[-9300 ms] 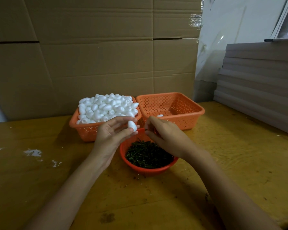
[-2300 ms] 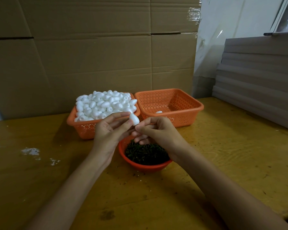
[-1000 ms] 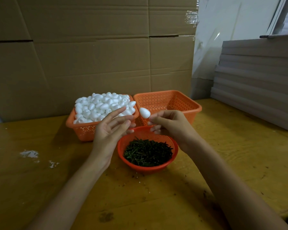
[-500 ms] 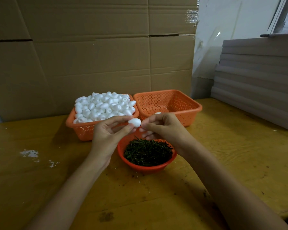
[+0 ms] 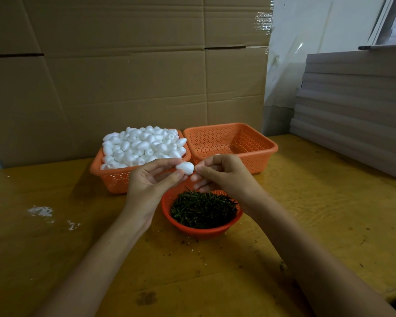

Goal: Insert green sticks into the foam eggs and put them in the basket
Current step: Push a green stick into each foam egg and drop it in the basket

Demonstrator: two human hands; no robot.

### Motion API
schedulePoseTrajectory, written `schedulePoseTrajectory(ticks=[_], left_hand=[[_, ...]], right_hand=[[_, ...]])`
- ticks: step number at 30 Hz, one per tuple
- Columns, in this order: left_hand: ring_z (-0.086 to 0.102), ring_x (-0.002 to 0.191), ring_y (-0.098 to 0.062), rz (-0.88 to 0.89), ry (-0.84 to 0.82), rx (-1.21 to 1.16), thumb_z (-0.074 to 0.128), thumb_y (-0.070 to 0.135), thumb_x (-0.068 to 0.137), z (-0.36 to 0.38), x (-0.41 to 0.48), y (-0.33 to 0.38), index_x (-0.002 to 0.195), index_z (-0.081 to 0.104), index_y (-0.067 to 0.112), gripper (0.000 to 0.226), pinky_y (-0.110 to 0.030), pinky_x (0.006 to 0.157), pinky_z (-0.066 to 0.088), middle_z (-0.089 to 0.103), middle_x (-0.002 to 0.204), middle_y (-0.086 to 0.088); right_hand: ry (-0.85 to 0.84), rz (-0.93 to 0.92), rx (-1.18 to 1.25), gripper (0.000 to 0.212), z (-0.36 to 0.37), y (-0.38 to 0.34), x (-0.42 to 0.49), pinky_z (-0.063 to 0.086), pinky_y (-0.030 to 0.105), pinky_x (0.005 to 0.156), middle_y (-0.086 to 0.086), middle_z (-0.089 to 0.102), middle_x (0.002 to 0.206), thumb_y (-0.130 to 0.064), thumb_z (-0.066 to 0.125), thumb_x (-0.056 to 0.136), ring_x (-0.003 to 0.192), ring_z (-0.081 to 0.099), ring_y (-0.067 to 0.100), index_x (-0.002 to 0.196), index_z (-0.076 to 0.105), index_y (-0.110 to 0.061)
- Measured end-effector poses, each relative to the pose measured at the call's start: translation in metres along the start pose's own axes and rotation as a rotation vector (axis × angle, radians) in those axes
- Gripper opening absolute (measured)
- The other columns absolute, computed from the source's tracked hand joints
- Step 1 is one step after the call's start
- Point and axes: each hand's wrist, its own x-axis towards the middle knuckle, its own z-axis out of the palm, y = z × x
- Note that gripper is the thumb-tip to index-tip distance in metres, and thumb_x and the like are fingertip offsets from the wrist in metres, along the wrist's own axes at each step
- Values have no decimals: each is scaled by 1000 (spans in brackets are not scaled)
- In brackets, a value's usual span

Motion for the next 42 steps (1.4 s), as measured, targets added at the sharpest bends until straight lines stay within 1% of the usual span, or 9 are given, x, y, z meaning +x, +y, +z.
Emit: schedulePoseTrajectory(ticks=[4,8,12,19,24,28,35,39,42], left_hand=[[77,110,-33,3,-1,-4,86,15,75,0,0,0,102,84,16,27,-32,89,64,80,113,-16],[77,109,-32,3,-3,14,86,17,75,0,0,0,101,85,20,26,-32,89,64,80,113,-15],[77,109,-30,-4,8,9,87,18,73,1,-1,1,100,85,19,27,-30,87,64,80,113,-14],[77,109,-30,-16,12,1,87,18,73,1,-2,2,99,85,20,26,-29,86,64,80,114,-14],[77,111,-33,-10,27,3,84,10,80,-2,1,-1,109,79,9,30,-34,89,65,79,115,-16],[77,109,-34,-13,35,11,84,8,81,-4,1,-1,111,78,7,31,-35,89,65,79,114,-17],[77,109,-33,-18,38,-8,83,8,81,-3,1,-1,109,79,9,28,-32,86,65,79,114,-17],[77,109,-33,-34,52,-18,83,10,80,-3,1,-1,108,79,8,29,-32,86,65,79,114,-17],[77,109,-33,-34,43,-38,85,13,78,-2,0,1,105,82,14,27,-31,85,65,79,115,-17]], right_hand=[[-1,3,11,12,2,1,-1,63,26,69,16,79,90,-8,65,102,78,77,22,102,71,2],[1,0,8,14,2,0,-1,63,26,69,17,79,91,-8,65,102,78,78,22,104,71,5],[1,-3,14,12,3,-1,-2,63,26,69,16,79,91,-9,65,102,79,78,23,102,72,2],[0,11,8,15,3,-1,-3,63,25,69,14,80,93,-10,66,101,79,78,21,106,71,3],[4,0,-49,12,0,-3,-3,63,26,70,11,79,89,-8,68,100,79,76,20,105,72,2],[47,-66,-125,9,1,-2,-2,63,27,69,24,74,86,-5,73,96,74,74,22,101,74,3],[72,-104,-147,8,0,2,0,63,32,71,15,76,80,-6,78,92,72,74,24,98,76,-1],[71,-107,-120,9,-2,1,0,63,28,69,14,78,81,-4,79,90,71,75,22,97,76,1],[73,-100,-107,10,-2,0,0,63,28,71,15,78,82,-5,80,89,73,76,23,97,77,0]])
